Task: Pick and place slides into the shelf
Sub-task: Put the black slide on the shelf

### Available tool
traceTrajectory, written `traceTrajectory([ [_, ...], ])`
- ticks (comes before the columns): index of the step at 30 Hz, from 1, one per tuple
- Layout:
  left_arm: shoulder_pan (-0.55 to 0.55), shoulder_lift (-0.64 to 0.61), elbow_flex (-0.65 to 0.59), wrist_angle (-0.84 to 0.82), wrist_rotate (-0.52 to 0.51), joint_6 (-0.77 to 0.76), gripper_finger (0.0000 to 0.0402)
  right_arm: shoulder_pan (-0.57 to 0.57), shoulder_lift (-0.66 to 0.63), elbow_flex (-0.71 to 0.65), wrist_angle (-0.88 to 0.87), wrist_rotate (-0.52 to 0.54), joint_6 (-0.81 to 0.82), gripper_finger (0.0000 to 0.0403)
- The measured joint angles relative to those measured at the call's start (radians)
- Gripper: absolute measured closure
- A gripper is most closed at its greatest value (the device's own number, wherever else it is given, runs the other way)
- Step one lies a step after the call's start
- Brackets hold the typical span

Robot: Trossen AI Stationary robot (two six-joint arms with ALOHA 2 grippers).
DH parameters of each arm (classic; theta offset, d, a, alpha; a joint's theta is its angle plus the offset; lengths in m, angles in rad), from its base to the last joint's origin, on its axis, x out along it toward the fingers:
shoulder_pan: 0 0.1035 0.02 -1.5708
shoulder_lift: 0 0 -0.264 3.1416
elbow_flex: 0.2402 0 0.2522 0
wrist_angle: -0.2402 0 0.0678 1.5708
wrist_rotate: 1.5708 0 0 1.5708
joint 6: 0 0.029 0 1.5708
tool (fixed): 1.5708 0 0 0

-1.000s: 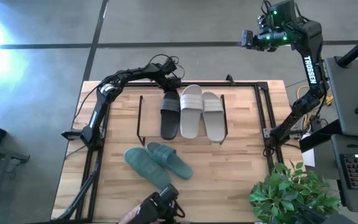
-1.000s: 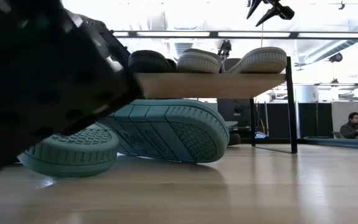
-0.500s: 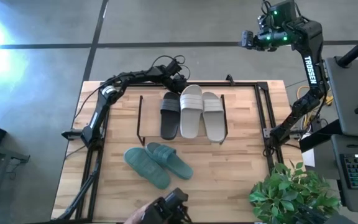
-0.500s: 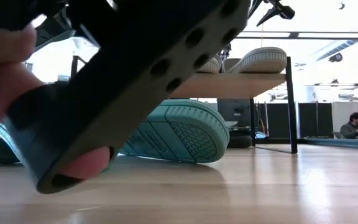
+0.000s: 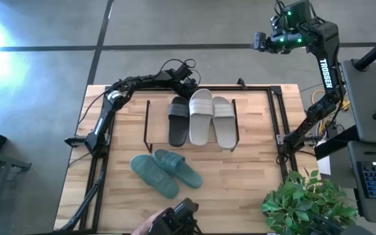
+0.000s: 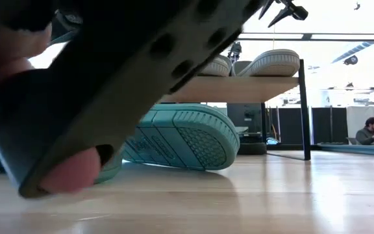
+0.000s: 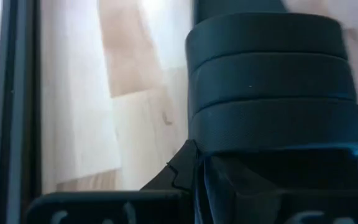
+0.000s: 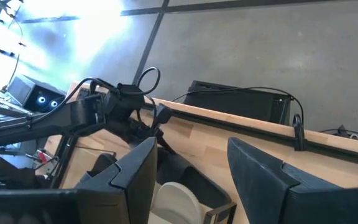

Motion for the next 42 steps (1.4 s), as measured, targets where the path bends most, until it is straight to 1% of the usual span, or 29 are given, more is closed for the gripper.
traceTrajectory([
  [3,0.001,-0.010,0.000,-0.017,-0.067,-0.010,0.0400,0.000,0.000,0.000,0.000,0.000,0.000,0.0216],
  [8,0.014,-0.066,-0.010,-0.080,-0.120,-0.012,0.0401,0.000,0.000,0.000,0.000,0.000,0.000,0.0216],
  [12,0.025,-0.140,-0.052,-0.079,-0.237,0.005,0.0401,0.000,-0.001,0.000,0.000,0.000,0.000,0.0216],
  [14,0.035,-0.174,-0.064,-0.080,-0.274,0.007,0.0401,0.000,-0.002,0.000,0.000,0.000,0.000,0.0216],
  [18,0.064,-0.241,-0.093,-0.079,-0.300,0.002,0.0401,0.000,-0.002,0.000,0.000,0.000,0.000,0.0216],
  [21,0.076,-0.285,-0.128,-0.089,-0.368,0.004,0.0401,0.000,-0.002,0.000,0.001,0.000,0.000,0.0216],
  [24,0.086,-0.311,-0.157,-0.106,-0.402,0.009,0.0402,0.000,-0.002,0.000,0.001,0.000,0.000,0.0216],
  [27,0.096,-0.337,-0.186,-0.090,-0.450,0.013,0.0402,0.000,-0.002,0.000,0.002,0.000,-0.012,0.0216],
  [31,0.107,-0.374,-0.195,-0.079,-0.492,0.013,0.0402,0.000,-0.002,0.000,0.002,0.000,-0.014,0.0216],
  [34,0.110,-0.384,-0.195,-0.081,-0.558,0.013,0.0401,0.000,-0.002,0.000,0.004,0.000,-0.016,0.0216],
  [42,0.127,-0.480,-0.194,-0.074,-0.624,0.009,0.0401,0.000,-0.002,0.000,0.010,0.000,-0.034,0.0216],
])
